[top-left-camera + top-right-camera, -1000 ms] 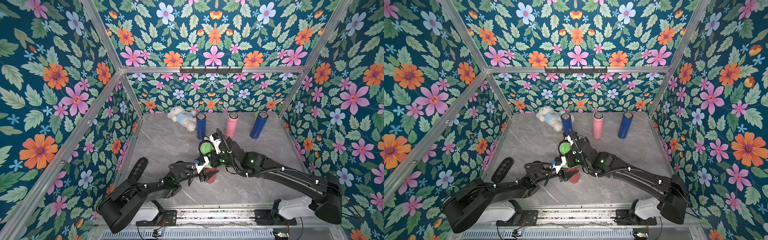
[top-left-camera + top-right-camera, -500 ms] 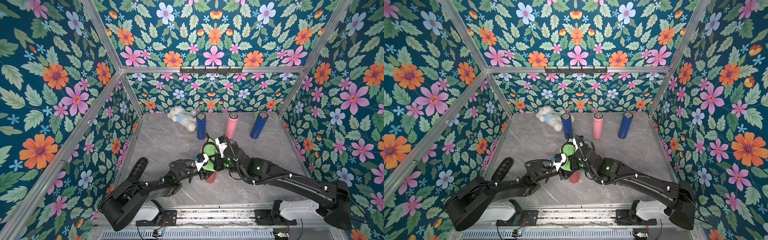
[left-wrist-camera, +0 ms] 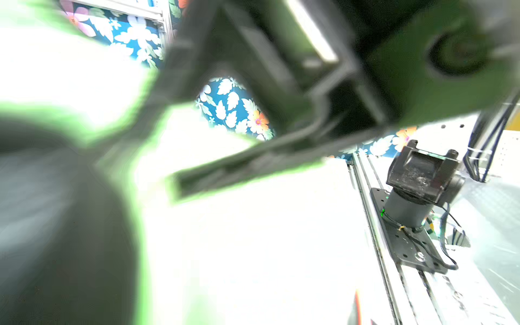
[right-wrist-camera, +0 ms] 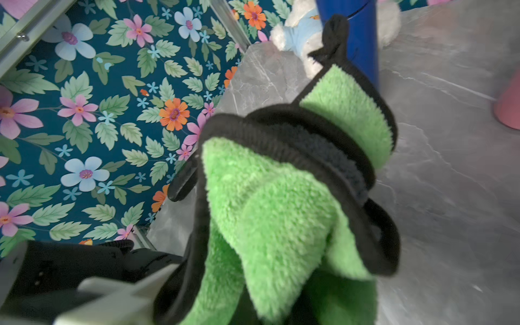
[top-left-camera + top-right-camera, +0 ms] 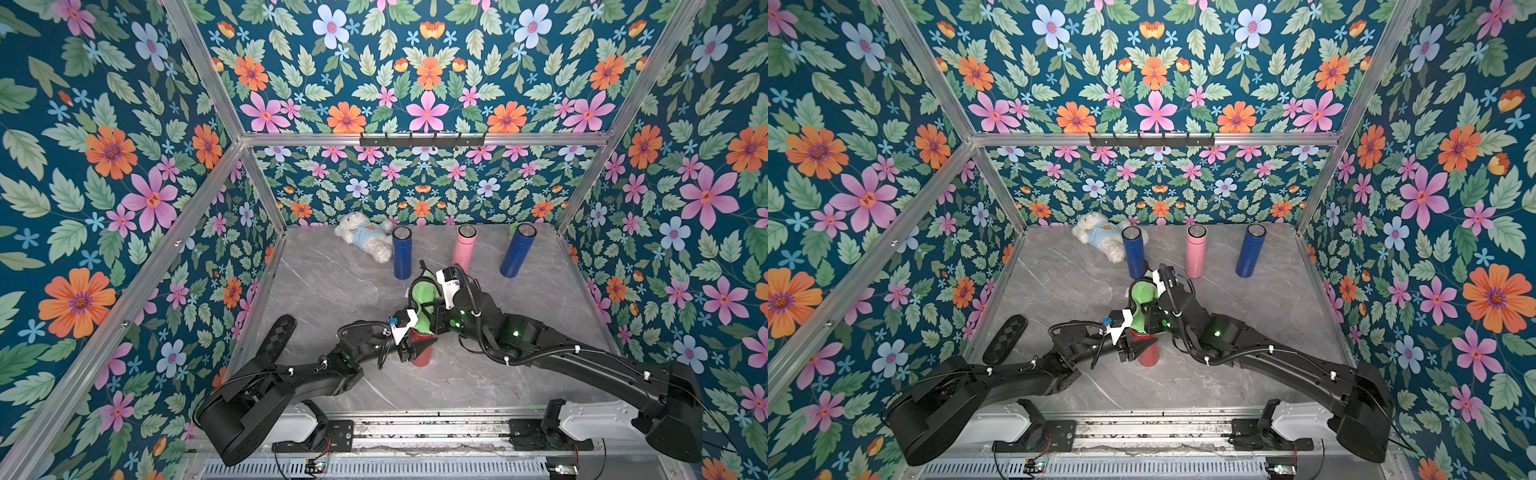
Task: Wipe the surface of the thermos
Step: Wipe the dirt from the surface of the thermos.
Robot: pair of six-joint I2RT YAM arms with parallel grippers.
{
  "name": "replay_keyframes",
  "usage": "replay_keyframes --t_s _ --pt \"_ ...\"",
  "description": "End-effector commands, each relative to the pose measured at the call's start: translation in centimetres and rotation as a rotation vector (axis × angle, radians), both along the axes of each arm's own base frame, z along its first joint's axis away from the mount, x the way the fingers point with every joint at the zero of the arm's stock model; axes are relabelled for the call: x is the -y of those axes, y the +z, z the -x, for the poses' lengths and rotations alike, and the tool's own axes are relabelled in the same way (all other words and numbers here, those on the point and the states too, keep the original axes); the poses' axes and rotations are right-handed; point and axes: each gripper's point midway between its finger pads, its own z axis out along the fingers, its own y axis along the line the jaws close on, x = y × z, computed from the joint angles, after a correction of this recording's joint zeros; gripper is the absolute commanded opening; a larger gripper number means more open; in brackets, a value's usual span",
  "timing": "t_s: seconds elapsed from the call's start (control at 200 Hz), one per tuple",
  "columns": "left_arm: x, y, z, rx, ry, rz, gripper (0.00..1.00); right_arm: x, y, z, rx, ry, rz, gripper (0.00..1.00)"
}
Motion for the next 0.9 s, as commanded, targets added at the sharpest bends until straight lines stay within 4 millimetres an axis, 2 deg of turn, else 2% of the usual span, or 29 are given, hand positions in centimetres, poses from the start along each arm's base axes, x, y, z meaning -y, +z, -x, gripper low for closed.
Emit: replay_keyframes --t_s 0.0,0.175,0.26,0.34,0.51,0.65,0.745,0.895 --pt "-1.9 3.8 -2.9 0.005 0.174 0.158 0.00 5.2 -4.5 3.2 -0.148 -0.040 0.197 0.00" --pt "-5.0 7.3 -5.0 -0.078 0.344 0.383 0.00 8.9 -2.4 3.1 -0.101 -0.118 0.149 0.00" --pt "-8.0 9.2 -5.7 -0.152 0.440 0.591 0.00 9.7 -1.9 2.8 -0.091 -0.135 0.113 0.00" --pt "-10.6 10.0 -6.4 -0.271 0.498 0.797 0.00 9.9 -1.7 2.3 -0.092 -0.139 0.084 0.00" --pt "-13.7 10.1 -7.2 -0.492 0.534 1.079 0.00 8.9 -1.5 0.7 -0.099 -0.117 -0.007 0.00" --pt "-15.3 10.2 -7.3 -0.614 0.509 1.246 0.00 7.5 -1.9 -0.7 -0.103 -0.073 -0.105 0.00" --pt "-16.0 9.5 -7.6 -0.701 0.492 1.332 0.00 5.9 -0.6 -1.2 -0.068 -0.012 -0.175 0.00" --pt "-15.9 9.3 -8.0 -0.788 0.435 1.389 0.00 3.8 2.4 -1.6 0.014 0.079 -0.252 0.00"
